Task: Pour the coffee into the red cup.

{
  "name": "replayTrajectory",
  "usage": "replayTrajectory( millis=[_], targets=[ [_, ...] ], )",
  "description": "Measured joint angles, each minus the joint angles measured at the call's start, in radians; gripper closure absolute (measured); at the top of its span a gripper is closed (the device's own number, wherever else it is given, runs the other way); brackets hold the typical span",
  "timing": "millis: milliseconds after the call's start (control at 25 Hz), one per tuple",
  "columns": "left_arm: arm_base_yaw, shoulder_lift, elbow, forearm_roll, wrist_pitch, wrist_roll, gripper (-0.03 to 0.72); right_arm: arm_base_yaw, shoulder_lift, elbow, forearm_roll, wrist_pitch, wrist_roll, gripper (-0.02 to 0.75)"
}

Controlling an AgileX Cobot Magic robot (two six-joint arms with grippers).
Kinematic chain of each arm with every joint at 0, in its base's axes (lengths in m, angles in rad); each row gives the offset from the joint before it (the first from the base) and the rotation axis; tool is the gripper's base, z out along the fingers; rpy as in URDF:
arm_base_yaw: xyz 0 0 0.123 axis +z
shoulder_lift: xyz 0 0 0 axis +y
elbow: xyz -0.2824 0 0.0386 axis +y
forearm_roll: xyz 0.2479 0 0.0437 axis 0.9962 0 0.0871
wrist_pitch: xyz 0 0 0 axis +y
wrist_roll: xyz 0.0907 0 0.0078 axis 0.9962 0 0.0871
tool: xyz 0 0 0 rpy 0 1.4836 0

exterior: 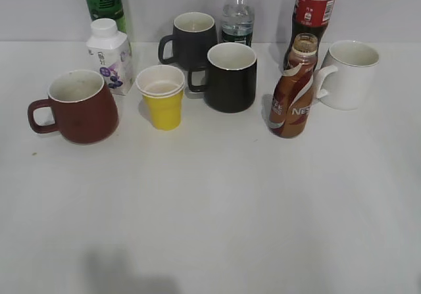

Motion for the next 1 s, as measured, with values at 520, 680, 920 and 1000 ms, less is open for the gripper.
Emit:
replayTrajectory(
  millis=[520, 680, 920, 1000],
  targets=[
    [0.000, 0.000, 0.000, 0.000, 0.000, 0.000, 0.449, 0.000, 0.000, 0.000, 0.000, 0.000, 0.000, 0.219],
    [0.000, 0.000, 0.000, 0.000, 0.000, 0.000, 0.449, 0.000, 0.000, 0.000, 0.000, 0.000, 0.000, 0.219],
    [0.000, 0.000, 0.000, 0.000, 0.000, 0.000, 0.449, 0.000, 0.000, 0.000, 0.000, 0.000, 0.000, 0.219],
    [0.000, 0.000, 0.000, 0.000, 0.000, 0.000, 0.449, 0.000, 0.000, 0.000, 0.000, 0.000, 0.000, 0.219]
  ],
)
